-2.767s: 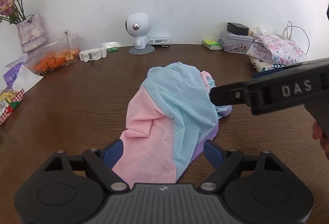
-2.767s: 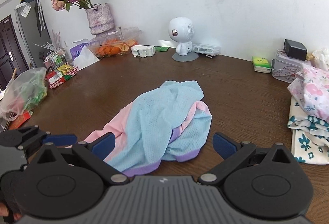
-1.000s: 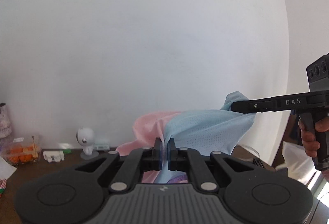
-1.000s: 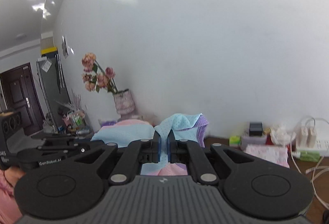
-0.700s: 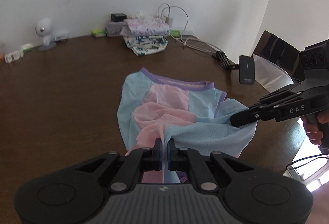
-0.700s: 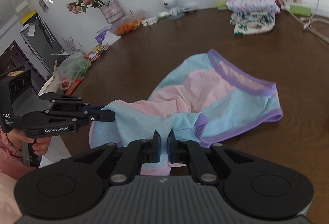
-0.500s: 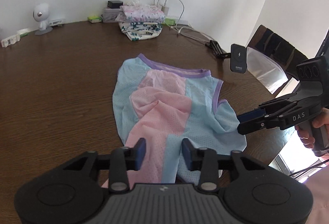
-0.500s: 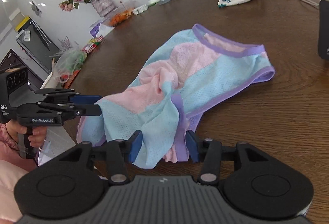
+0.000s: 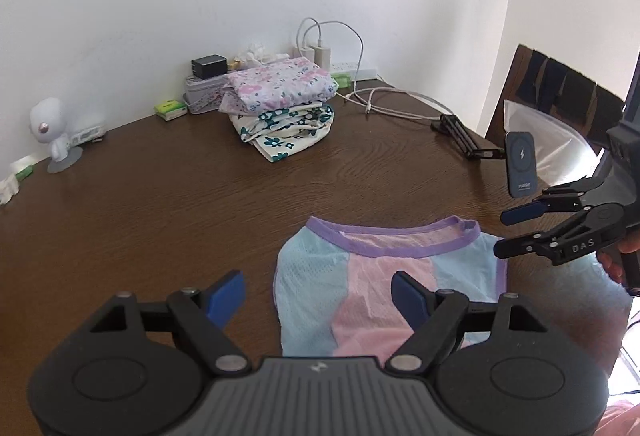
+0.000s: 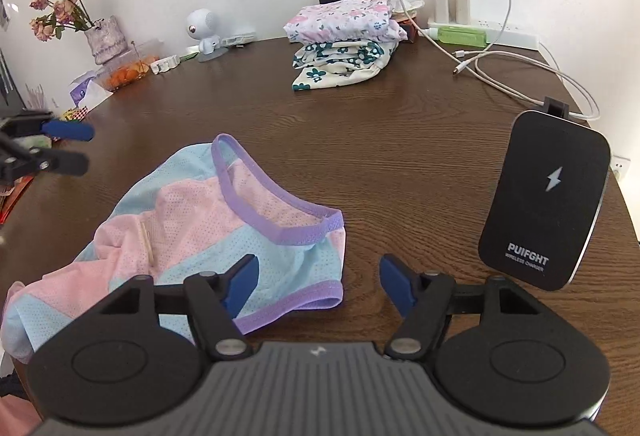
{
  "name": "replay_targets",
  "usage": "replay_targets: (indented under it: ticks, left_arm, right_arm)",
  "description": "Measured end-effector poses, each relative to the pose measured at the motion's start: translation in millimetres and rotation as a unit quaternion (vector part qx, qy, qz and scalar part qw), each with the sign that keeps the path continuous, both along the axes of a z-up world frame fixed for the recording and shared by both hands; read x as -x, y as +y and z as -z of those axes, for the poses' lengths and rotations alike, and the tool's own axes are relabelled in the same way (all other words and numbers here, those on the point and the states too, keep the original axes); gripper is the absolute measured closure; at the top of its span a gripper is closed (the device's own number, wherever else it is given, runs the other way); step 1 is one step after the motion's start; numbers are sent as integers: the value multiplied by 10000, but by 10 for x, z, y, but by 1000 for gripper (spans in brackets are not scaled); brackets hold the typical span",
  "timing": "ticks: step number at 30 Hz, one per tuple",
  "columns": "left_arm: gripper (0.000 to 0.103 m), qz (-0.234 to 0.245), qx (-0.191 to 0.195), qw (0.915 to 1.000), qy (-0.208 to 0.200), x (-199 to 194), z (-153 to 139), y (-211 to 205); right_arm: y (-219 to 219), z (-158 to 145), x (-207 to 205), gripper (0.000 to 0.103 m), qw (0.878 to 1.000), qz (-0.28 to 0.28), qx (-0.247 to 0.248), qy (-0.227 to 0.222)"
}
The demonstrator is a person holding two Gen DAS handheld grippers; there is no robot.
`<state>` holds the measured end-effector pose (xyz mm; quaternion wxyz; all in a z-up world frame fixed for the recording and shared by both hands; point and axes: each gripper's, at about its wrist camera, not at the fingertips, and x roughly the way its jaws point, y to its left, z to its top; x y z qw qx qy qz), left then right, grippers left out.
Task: Fold clothes
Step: 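Grasp the lavender waistband with the left tool while the right tool grasps the trim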
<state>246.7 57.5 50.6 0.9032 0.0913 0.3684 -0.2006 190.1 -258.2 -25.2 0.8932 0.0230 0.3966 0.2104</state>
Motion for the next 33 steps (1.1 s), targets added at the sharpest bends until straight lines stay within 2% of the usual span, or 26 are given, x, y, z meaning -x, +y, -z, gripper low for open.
replay_targets:
  ticks: [4, 5, 8, 11, 18, 21, 22, 24, 29, 31, 33]
  left_arm:
    - [28, 674, -559, 9961, 93, -494, 254, -156]
    - [32, 815, -686, 9942, 119, -593, 323, -188]
    - [38, 1238, -892, 9880, 228, -834, 490, -248]
    - [45, 1563, -862, 9832, 387, -995, 576, -261]
    - [54, 2111, -783, 9727, 559, -1220, 661, -274]
    - [60, 2314, -730, 9680, 634, -1267, 657, -297]
    - [62, 2383, -714, 9663, 667, -1277, 656, -304]
    - [73, 2490, -684, 9632, 750, -1291, 651, -317]
    - [77, 2480, -696, 9622, 882, -1326, 639, -351]
    - [84, 2483, -639, 9628, 850, -1305, 646, -354]
    - [96, 2507, -614, 9629, 791, -1259, 652, -368]
  right_arm:
    - [5, 96, -112, 37, 9997, -199, -87, 139]
    - [3, 107, -126, 38, 9996, -221, -118, 141]
    - [-8, 119, -173, 41, 9994, -276, -182, 143]
    - [-4, 120, -197, 49, 9990, -378, -196, 130]
    - [82, 95, -279, 54, 9978, -645, -5, 151]
    - [134, 81, -310, 61, 9970, -748, 132, 166]
    - [151, 74, -318, 66, 9966, -777, 197, 172]
    - [175, 62, -333, 74, 9960, -825, 292, 206]
    - [203, 60, -351, 90, 9950, -893, 408, 181]
    - [193, 61, -363, 94, 9952, -883, 373, 217]
    - [194, 59, -366, 96, 9950, -887, 384, 237]
